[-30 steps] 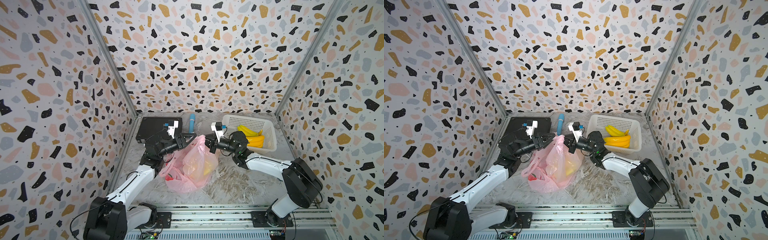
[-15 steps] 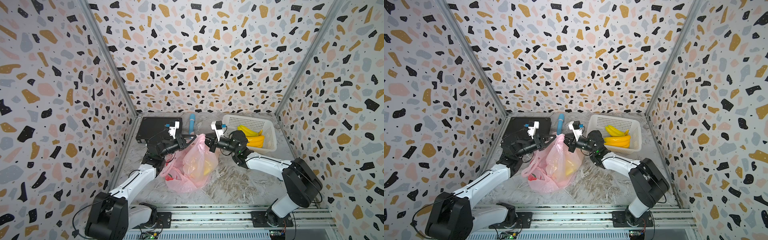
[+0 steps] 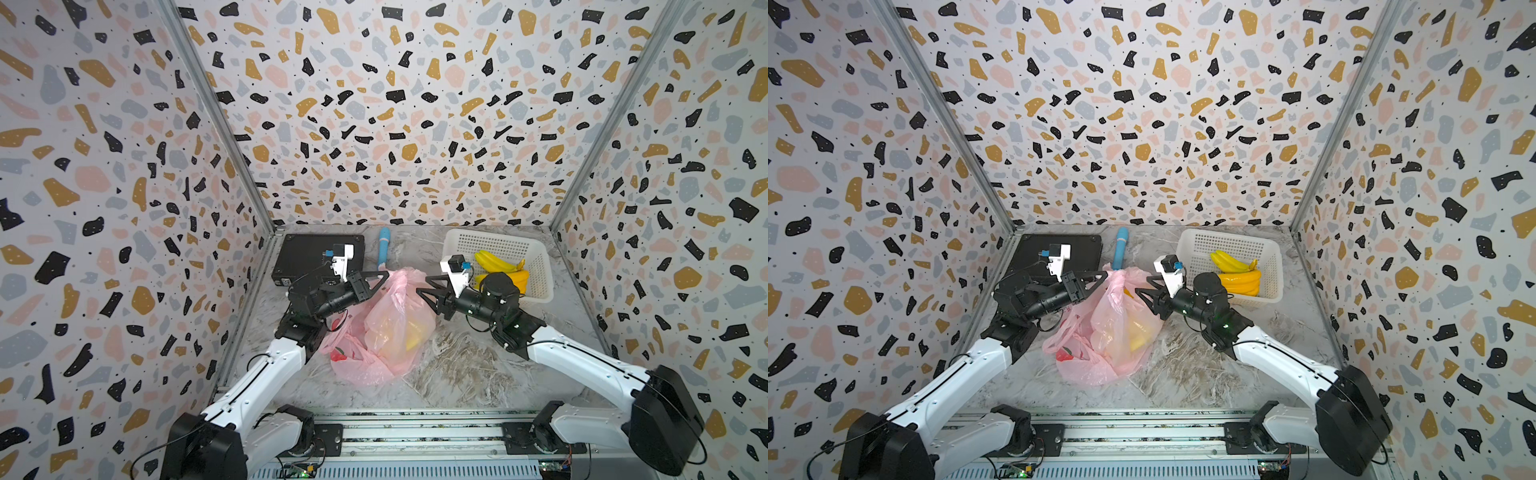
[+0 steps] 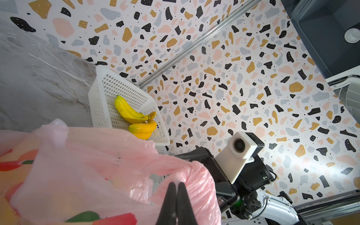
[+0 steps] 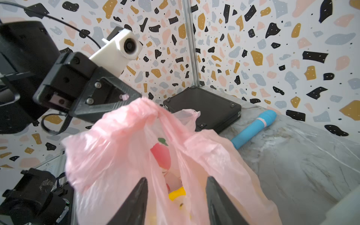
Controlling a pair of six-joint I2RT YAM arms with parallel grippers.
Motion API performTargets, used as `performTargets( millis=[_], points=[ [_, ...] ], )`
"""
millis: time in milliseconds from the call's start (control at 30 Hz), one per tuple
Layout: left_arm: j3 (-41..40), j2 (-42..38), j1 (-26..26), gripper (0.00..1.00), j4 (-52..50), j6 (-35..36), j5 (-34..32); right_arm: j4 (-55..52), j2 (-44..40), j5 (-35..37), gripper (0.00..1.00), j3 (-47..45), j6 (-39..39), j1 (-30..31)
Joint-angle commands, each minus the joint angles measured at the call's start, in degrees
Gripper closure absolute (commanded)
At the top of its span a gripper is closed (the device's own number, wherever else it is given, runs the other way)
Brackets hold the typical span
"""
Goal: Place the banana into a plastic bag & tie a knot
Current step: Cross the plastic bag at the center of the board.
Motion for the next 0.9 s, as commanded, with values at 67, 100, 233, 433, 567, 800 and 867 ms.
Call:
performTargets(
  millis=[67, 100, 233, 433, 567, 800, 867],
  points=[
    [-0.18, -1.64, -0.29, 1.00, -1.60, 3.37, -1.97, -10.79, -7.57, 9.26, 0.46, -0.52, -7.66, 7.38],
    [-0.18, -1.66, -0.30, 1.00, -1.64, 3.41, -1.99, -11.36, -8.00, 10.82, 0.45, -0.32, -8.48, 8.78],
    [-0.36, -1.84, -0.30, 1.00, -1.97, 3.59, -2.49, -13.41, -6.54, 15.47, 0.44, 2.47, -10.84, 13.49],
    [-0.60, -2.19, -0.34, 1.00, -2.47, 4.12, -2.77, -14.73, -1.02, 25.02, 0.43, 7.53, -13.22, 18.80],
    [-0.53, -2.31, -0.41, 1.00, -2.77, 4.62, -2.43, -14.07, 0.45, 28.31, 0.42, 9.66, -11.78, 19.99],
    [-0.01, -3.67, -0.52, 1.00, -5.01, 6.14, -1.99, -13.83, 2.46, 28.62, 0.41, 13.13, -9.27, 20.03],
    [-0.18, -4.29, -0.49, 1.00, -5.25, 6.40, -1.99, -13.49, 2.96, 29.71, 0.43, 13.59, -8.99, 20.07]
  ],
)
